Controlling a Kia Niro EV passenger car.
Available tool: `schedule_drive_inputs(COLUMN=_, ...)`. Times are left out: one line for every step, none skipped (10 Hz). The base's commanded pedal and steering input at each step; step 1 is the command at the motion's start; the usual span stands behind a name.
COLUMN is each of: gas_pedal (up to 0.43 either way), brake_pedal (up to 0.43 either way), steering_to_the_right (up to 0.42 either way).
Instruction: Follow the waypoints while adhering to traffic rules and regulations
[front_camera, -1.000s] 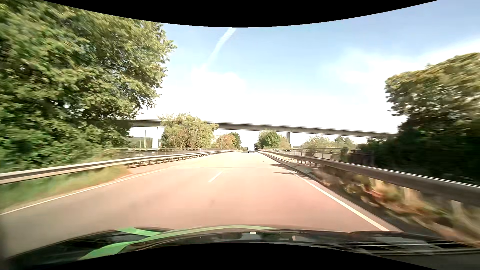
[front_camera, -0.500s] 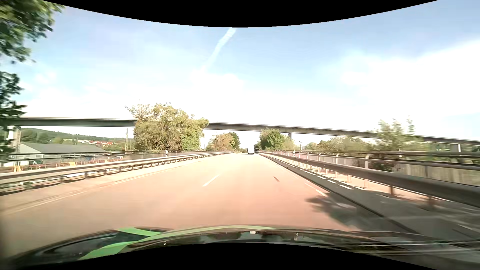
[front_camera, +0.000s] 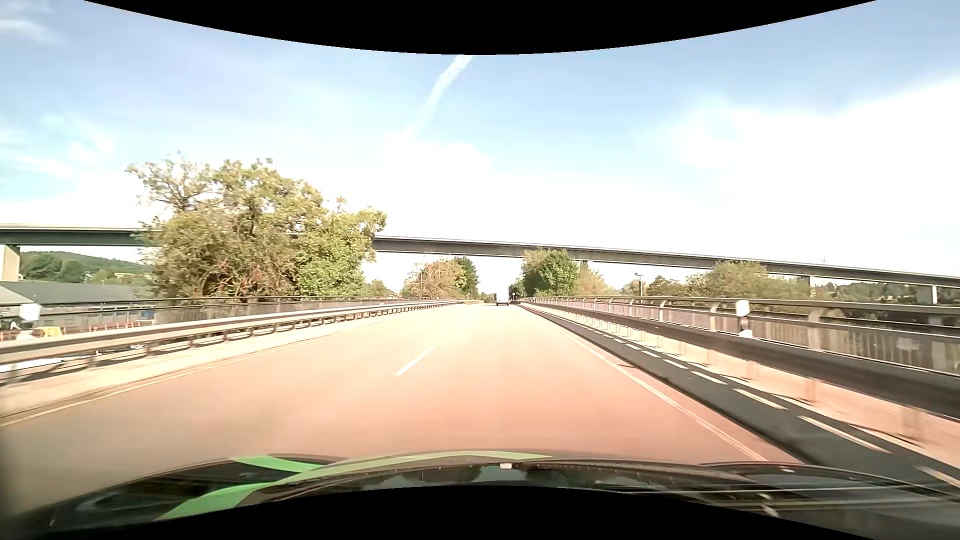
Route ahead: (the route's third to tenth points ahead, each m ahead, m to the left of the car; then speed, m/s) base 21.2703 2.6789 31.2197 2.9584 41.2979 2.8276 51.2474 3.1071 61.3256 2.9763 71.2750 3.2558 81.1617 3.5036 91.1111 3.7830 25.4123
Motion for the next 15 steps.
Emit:
schedule_drive_inputs(gas_pedal=0.240, brake_pedal=0.000, steering_to_the_right=-0.002)
schedule_drive_inputs(gas_pedal=0.240, brake_pedal=0.000, steering_to_the_right=-0.002)
schedule_drive_inputs(gas_pedal=0.260, brake_pedal=0.000, steering_to_the_right=-0.002)
schedule_drive_inputs(gas_pedal=0.268, brake_pedal=0.000, steering_to_the_right=-0.002)
schedule_drive_inputs(gas_pedal=0.268, brake_pedal=0.000, steering_to_the_right=-0.002)
schedule_drive_inputs(gas_pedal=0.268, brake_pedal=0.000, steering_to_the_right=-0.001)
schedule_drive_inputs(gas_pedal=0.268, brake_pedal=0.000, steering_to_the_right=-0.002)
schedule_drive_inputs(gas_pedal=0.268, brake_pedal=0.000, steering_to_the_right=-0.001)
schedule_drive_inputs(gas_pedal=0.268, brake_pedal=0.000, steering_to_the_right=-0.002)
schedule_drive_inputs(gas_pedal=0.260, brake_pedal=0.000, steering_to_the_right=-0.002)
schedule_drive_inputs(gas_pedal=0.240, brake_pedal=0.000, steering_to_the_right=-0.002)
schedule_drive_inputs(gas_pedal=0.220, brake_pedal=0.000, steering_to_the_right=-0.001)
schedule_drive_inputs(gas_pedal=0.220, brake_pedal=0.000, steering_to_the_right=-0.002)
schedule_drive_inputs(gas_pedal=0.220, brake_pedal=0.000, steering_to_the_right=-0.002)
schedule_drive_inputs(gas_pedal=0.220, brake_pedal=0.000, steering_to_the_right=-0.002)
